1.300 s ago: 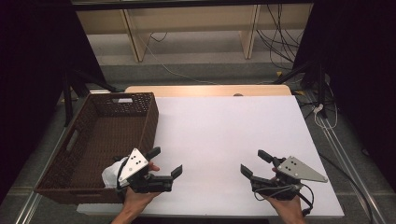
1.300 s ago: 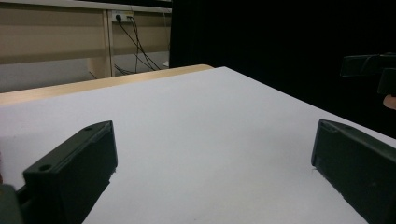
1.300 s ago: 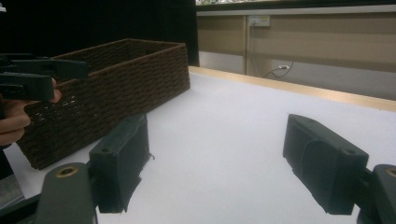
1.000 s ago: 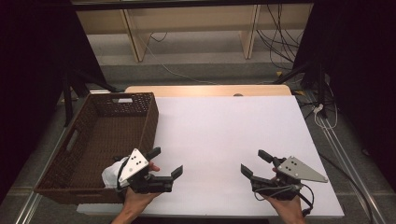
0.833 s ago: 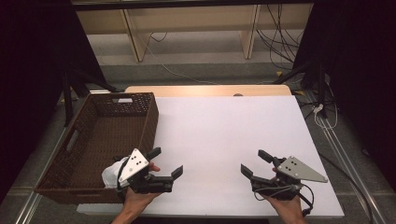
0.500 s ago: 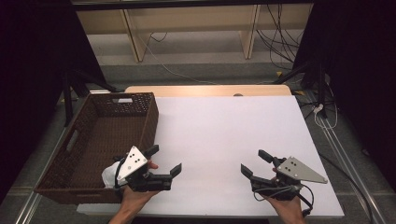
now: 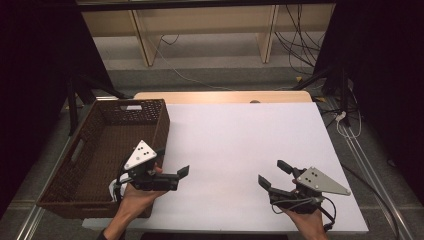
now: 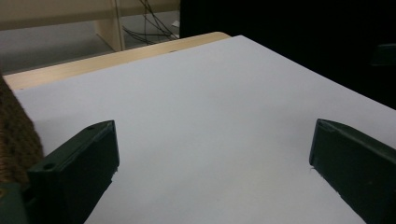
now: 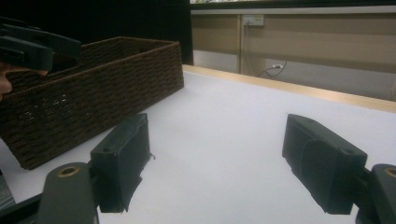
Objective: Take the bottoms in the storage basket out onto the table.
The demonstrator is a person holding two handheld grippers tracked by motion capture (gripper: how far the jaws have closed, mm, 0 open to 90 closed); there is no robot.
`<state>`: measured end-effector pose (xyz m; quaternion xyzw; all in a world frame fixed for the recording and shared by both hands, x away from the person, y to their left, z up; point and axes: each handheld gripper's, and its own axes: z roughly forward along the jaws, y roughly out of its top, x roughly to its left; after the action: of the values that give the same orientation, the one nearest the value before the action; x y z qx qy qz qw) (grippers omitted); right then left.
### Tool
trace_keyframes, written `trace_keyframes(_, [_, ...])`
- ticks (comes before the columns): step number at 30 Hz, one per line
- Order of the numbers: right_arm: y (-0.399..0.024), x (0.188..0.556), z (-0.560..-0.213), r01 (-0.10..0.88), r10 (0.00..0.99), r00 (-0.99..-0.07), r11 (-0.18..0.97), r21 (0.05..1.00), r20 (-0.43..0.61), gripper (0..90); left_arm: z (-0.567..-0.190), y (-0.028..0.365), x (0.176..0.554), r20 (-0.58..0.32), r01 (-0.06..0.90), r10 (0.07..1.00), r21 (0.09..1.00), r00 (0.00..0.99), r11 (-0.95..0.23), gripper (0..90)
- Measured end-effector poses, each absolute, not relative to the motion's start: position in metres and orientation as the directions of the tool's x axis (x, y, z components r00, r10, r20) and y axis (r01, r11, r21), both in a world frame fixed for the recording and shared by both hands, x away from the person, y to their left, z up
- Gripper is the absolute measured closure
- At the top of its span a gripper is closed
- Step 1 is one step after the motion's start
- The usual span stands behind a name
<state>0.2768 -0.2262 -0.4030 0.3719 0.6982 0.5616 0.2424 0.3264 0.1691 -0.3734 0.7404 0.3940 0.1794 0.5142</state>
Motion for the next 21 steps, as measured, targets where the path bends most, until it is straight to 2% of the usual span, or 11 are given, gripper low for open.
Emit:
trace_keyframes(7, [-0.227,0.277,-0.403,0.25,0.793,-0.604,0.09,0.964,0.083,24.2,-0.357,0.185,0.344,-0.113,0.437,0.781,0.873,0.614,-0.217,1.5])
trace_keyframes(11, [-0.226,0.28,-0.405,0.257,0.794,-0.602,0.093,0.962,0.085,24.3,-0.347,0.197,0.364,-0.053,0.458,0.813,0.847,0.58,-0.271,2.3])
trace_keyframes(14, [-0.226,0.28,-0.405,0.258,0.795,-0.6,0.088,0.962,0.088,24.4,-0.342,0.212,0.377,-0.104,0.514,0.82,0.821,0.563,-0.249,4.0])
trace_keyframes(21, [-0.226,0.28,-0.405,0.26,0.791,-0.606,0.097,0.961,0.084,24.4,-0.347,0.247,0.383,-0.061,0.59,0.87,0.758,0.489,-0.278,4.9])
